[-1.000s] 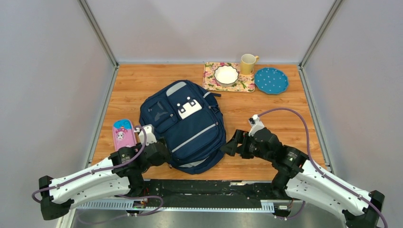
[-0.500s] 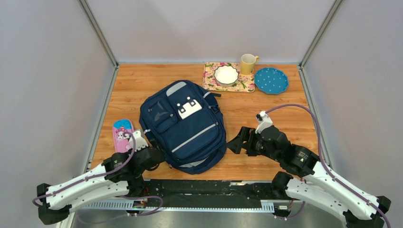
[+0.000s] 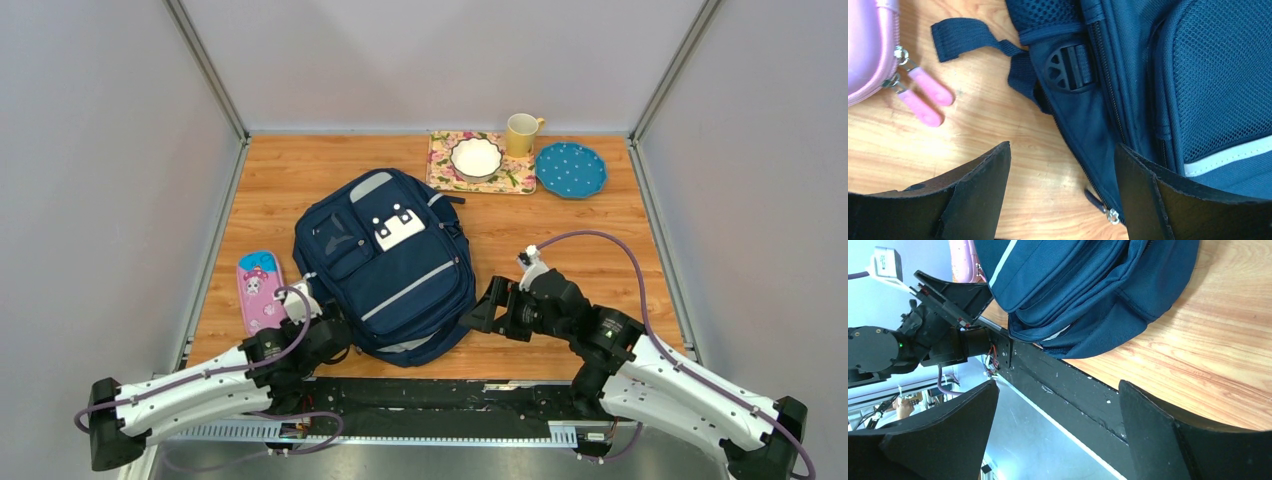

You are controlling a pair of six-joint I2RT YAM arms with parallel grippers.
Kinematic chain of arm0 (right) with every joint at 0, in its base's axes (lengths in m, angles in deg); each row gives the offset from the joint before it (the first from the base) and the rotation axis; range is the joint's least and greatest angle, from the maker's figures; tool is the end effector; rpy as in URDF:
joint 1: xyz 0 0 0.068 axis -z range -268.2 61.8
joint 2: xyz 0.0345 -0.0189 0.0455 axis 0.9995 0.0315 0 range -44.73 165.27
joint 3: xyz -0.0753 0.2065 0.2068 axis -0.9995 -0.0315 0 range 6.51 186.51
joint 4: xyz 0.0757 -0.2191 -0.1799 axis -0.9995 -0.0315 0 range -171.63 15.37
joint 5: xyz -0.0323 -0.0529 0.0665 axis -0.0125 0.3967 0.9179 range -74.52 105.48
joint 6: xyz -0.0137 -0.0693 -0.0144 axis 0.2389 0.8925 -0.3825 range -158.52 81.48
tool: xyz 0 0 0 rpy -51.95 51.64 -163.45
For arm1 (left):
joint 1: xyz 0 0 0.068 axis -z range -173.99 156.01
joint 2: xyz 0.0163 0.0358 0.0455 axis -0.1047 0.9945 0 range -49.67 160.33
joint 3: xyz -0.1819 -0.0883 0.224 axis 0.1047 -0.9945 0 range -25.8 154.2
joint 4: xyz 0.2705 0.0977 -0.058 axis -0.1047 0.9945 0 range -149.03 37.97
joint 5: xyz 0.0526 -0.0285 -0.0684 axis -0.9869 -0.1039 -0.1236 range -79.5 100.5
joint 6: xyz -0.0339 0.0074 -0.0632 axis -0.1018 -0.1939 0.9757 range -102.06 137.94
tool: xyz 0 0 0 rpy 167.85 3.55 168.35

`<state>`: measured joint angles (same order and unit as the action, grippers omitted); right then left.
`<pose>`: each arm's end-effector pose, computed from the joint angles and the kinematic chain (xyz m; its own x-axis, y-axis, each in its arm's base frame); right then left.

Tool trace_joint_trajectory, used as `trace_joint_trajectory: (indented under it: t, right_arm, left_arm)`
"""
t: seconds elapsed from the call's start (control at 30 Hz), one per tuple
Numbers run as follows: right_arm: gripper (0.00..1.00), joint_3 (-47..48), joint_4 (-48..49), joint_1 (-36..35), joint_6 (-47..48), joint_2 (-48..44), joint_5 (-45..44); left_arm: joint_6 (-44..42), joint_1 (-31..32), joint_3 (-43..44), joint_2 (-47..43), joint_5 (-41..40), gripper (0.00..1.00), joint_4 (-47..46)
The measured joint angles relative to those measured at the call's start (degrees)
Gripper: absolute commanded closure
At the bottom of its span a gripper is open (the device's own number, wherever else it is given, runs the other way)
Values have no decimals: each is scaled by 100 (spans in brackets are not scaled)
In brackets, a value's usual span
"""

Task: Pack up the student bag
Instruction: Adjust the student bag at the center of the board.

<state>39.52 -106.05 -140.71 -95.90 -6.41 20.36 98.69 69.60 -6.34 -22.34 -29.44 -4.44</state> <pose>0.1052 0.1455 0.2498 -0.8971 0.2093 -0.3891 -0.1419 0.6975 0.7024 0.0783 -0.0713 0.1635 -0.6109 -0.4714 -0.6361 -0.3001 0.8813 -0.3649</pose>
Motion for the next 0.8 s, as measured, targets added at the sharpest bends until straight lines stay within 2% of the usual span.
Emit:
trace_joint_trajectory:
  t: [0.1,0.3,0.4,0.43,0.5,0.53,0.6,0.63,0.8]
  right_arm:
    - [8,4,13,-20,0,0,48]
    - [11,4,92,-72,-28,15,120]
    - [14,4,136,-72,-57,33,118]
    - [14,4,166,-72,-70,33,116]
    - [16,4,210,-79,-107,33,105]
    - [16,4,216,-85,-114,33,94]
    - [18,4,219,-101,-131,37,76]
    - [19,4,219,-103,-133,39,72]
    - [29,4,238,-140,-170,96,68]
  left_arm:
    - [-164,-42,-149,372,-105,18,-566]
    - [-772,-686,-328,866,138,31,-1534]
    - [-1128,-1108,-527,994,531,49,-2194]
    - [-1252,-1209,-575,1067,647,59,-2430]
    - [-1436,-1320,-597,1244,874,67,-2798]
    - [-1519,-1340,-597,1368,953,82,-2968]
    - [-1617,-1353,-590,1611,1126,96,-3276]
    - [-1676,-1355,-577,1694,1182,100,-3399]
    - [-1878,-1386,-337,2227,1637,100,-3801]
